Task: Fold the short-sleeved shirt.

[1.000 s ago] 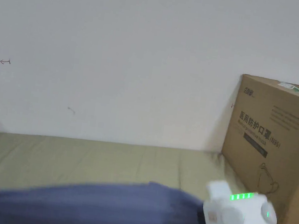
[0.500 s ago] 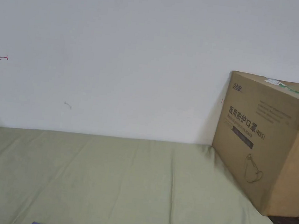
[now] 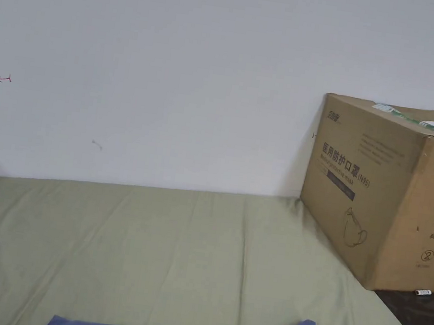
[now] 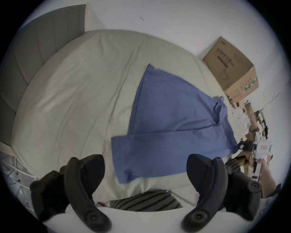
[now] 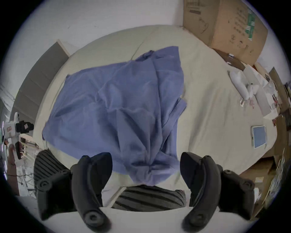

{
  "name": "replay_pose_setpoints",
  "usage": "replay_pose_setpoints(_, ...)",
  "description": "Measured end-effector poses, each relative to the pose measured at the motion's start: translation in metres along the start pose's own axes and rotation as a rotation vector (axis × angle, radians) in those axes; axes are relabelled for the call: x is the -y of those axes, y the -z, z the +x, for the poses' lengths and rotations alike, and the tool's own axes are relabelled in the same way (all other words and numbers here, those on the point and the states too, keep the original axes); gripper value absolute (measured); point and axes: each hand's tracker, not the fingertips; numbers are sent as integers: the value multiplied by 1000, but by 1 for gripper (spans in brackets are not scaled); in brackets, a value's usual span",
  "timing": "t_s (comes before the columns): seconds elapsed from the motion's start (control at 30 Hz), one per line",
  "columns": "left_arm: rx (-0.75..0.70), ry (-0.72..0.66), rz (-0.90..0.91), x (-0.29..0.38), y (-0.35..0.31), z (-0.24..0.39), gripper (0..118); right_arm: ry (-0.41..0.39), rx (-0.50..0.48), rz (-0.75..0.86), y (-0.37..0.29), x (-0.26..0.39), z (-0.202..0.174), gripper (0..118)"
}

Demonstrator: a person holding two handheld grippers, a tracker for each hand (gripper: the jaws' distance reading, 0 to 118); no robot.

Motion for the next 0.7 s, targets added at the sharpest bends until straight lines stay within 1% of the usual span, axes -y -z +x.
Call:
replay_pose_setpoints(0.07, 16, -9, 47, -5, -11, 11, 107, 0, 14, 114, -18, -5, -5, 92)
replay_pose_setpoints(0.13, 19, 28, 143, -13, -23, 25, 107, -6, 26, 268, -40, -10, -14, 93)
replay_pose_setpoints(0.2, -14, 77, 269, -19, -34, 45, 104, -10, 0, 431, -61, -15, -22, 91)
replay_pose_setpoints(0.23, -15, 103, 334, -24, -38, 54, 93, -8, -37, 519, -71, -17, -26, 83)
replay_pose_setpoints(0.27, 5, 123, 381, -29, -40, 61, 75, 11, -72, 605, -78, -18, -29, 68)
replay_pose_setpoints(0.3, 34, 142, 416, -33, -43, 77, 48, 9, -97, 650, -81, -20, -33, 45)
replay_pose_setpoints(0.33, 55, 162, 456, -38, -42, 90, 12, 17, -110, 695, -82, -26, -38, 7)
replay_pose_setpoints(0.37, 50, 177, 470, -45, -37, 97, 3, 21, -95, 725, -81, -31, -43, 4)
replay_pose_setpoints(0.4, 29, 188, 464, -52, -30, 105, 3, 28, -62, 742, -79, -36, -48, 4)
replay_pose_setpoints(0.43, 18, 202, 465, -60, -19, 100, 3, 44, -67, 766, -76, -39, -50, 4)
replay_pose_setpoints(0.5, 69, 230, 437, -82, 0, 102, 2, 61, -150, 760, -66, -51, -49, 4)
replay_pose_setpoints(0.53, 71, 243, 423, -97, 12, 102, 1, 75, -155, 763, -62, -55, -49, 4)
replay_pose_setpoints(0.6, 12, 221, 354, -131, 43, 96, 1, 100, -175, 773, -55, -60, -43, 4)
replay_pose_setpoints(0.7, 29, 195, 196, -184, 102, 76, 1, 129, -225, 727, -40, -71, -29, 4)
